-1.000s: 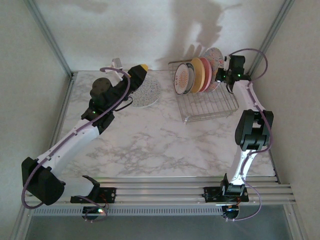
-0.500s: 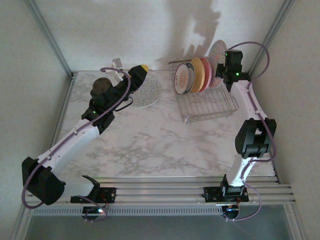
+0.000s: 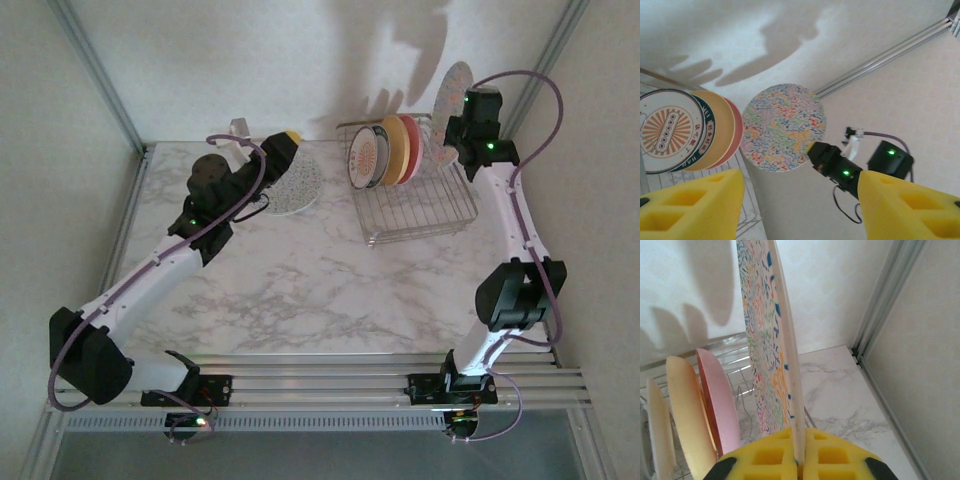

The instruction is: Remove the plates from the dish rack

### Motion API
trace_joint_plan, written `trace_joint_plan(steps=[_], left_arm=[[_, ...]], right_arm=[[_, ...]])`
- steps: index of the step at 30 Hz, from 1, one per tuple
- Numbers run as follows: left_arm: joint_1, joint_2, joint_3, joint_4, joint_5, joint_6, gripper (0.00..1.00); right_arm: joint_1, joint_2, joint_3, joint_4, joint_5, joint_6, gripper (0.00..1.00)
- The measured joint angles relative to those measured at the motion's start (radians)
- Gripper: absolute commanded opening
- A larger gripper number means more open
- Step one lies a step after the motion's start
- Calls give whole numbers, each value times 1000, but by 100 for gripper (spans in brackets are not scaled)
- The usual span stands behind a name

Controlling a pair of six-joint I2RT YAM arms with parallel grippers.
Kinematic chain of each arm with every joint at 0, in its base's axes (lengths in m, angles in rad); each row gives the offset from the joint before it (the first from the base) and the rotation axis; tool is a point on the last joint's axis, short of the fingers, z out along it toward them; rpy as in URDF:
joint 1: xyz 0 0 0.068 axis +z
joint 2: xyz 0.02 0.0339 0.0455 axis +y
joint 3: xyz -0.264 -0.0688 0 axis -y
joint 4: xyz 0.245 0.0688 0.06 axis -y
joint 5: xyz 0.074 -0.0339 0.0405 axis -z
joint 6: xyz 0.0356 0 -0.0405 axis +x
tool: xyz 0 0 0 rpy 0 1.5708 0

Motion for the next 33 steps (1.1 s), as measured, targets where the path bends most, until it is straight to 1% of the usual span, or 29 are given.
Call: trace_joint_plan(steps=[3,9,13,18,21,25,33], left_arm=[[0,23,8,-3,5,-3,60],[0,121,79,-27,47,-33,59],[0,181,105,-33,81,-79,59],[-5,286,161,-41,134,-155,58],[-18,337,179,-45,158,-199,58],[-41,390,185,-32,187,-260,57],[-59,454,237,-1,217,-315,58]], right_arm=[[2,-47,0,-20,0,11,0],[8,-130,0,-104,-17,87,0],[10,-183,0,-184,-36,146,0],[10,-258,0,-265,-98,239,0],[10,-296,-1,-291,-173,314,0],[10,-333,-32,-277,-297,429,0],[10,-342,-134,-167,-528,638,0]])
